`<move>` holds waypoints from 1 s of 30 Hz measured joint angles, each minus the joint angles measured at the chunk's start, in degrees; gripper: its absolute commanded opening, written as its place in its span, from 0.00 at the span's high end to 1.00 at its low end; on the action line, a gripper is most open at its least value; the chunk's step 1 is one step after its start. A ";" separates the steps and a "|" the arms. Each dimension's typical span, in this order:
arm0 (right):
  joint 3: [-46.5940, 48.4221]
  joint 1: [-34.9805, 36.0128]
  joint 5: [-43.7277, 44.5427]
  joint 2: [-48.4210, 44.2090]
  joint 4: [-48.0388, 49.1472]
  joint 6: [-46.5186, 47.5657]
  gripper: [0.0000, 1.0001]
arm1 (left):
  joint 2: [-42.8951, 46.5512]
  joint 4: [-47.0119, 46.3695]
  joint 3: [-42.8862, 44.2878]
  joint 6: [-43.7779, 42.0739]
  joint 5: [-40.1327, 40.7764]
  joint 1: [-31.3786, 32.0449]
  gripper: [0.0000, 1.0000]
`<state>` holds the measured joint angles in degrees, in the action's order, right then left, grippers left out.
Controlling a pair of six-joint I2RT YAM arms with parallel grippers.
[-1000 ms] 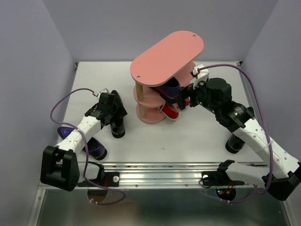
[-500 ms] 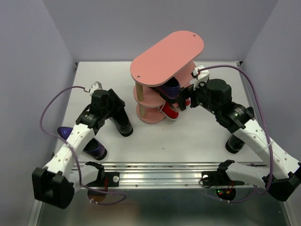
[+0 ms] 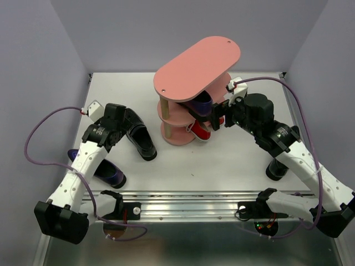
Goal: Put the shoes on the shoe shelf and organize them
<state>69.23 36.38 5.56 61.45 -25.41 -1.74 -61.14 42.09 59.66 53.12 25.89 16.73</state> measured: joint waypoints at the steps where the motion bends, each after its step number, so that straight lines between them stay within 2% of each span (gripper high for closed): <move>1: 0.00 0.00 0.00 -0.07 0.02 0.00 0.00 | 0.31 1.14 -0.04 0.48 0.42 -0.11 0.19; 10: -0.09 0.00 -0.02 -0.09 0.07 0.02 0.00 | 3.15 11.56 -4.68 9.46 1.86 -0.81 0.19; 16: -0.81 0.00 -0.37 -0.26 0.07 0.00 0.00 | 8.92 13.81 -12.55 15.41 1.09 -2.36 0.21; 22: -0.83 0.00 -0.90 -0.48 0.09 0.00 0.00 | 8.74 12.79 -17.92 17.33 -1.05 -2.99 0.23; 27: -0.92 0.00 -0.92 -1.38 0.11 0.00 0.00 | 8.59 11.02 -19.41 18.23 -1.60 -3.34 0.33; 28: -1.09 0.00 -0.94 -1.64 0.15 0.00 0.00 | 8.57 10.38 -19.67 18.29 -1.66 -3.37 0.42; 30: -1.46 0.00 -0.96 -2.01 0.15 -0.02 0.00 | 8.20 9.64 -19.82 18.62 -1.62 -3.37 0.51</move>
<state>67.77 36.38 4.60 59.44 -25.26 -1.76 -52.95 51.72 39.83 71.75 24.27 13.37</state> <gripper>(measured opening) 0.998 0.611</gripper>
